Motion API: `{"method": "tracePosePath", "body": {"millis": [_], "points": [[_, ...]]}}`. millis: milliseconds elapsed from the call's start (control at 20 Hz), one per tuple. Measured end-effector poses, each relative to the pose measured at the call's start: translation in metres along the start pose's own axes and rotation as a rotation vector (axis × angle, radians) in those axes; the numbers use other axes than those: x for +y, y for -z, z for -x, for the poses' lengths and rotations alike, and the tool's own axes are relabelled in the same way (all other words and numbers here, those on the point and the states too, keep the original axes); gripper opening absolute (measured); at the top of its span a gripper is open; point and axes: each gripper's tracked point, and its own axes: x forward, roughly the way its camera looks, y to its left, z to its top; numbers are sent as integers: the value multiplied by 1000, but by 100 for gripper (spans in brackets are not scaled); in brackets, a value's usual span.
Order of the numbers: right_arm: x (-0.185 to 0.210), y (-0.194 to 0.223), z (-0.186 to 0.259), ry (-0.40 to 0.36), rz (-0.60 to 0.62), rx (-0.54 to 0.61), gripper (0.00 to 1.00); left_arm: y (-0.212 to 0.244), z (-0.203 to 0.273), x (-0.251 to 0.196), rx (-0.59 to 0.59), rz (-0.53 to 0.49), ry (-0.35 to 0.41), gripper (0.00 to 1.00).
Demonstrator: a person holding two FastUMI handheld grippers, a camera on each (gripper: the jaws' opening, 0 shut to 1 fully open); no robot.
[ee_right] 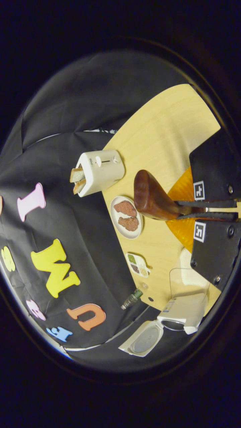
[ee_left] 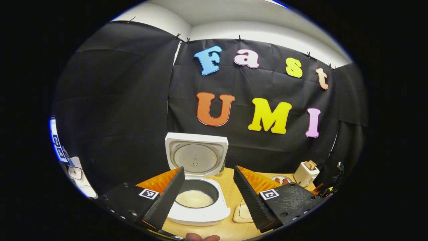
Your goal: Close the left gripper, press the button to open the rice cooker; take a wooden spoon from the chopstick holder with the right hand, scoop a spoonful of rice and pour it into the rice cooker, then put the wooden spoon back into the chopstick holder.
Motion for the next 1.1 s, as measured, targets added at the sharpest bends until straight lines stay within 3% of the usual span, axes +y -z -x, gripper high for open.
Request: {"method": "tracePosePath", "body": {"millis": [200,350,400,450,550,600,700,800,900,1100], "points": [[-3,23,-9,-2,-3,15,12,4,1,1,21,-8,-6,94],[-3,20,-5,-2,-7,14,19,-3,1,1,9,-7,-3,94],[-1,15,0,-2,3,2,25,-5,-1,1,3,-8,-1,94],[0,8,6,-5,9,-11,42,-9,-3,3,-3,-6,-1,94],[-7,-6,19,23,18,-40,65,-18,-9,4,-25,8,9,94],[-8,-13,27,33,21,-57,63,-22,-13,6,-33,12,10,94],[-15,-30,48,66,9,-104,75,-38,-22,14,-63,4,-3,94],[-17,-52,75,94,26,-169,72,-58,-32,17,-96,21,-4,94],[-14,-80,104,125,97,-243,80,-79,-45,26,-135,42,-13,94],[24,-135,163,138,214,-408,82,-117,-81,44,-180,32,-28,94]]}}
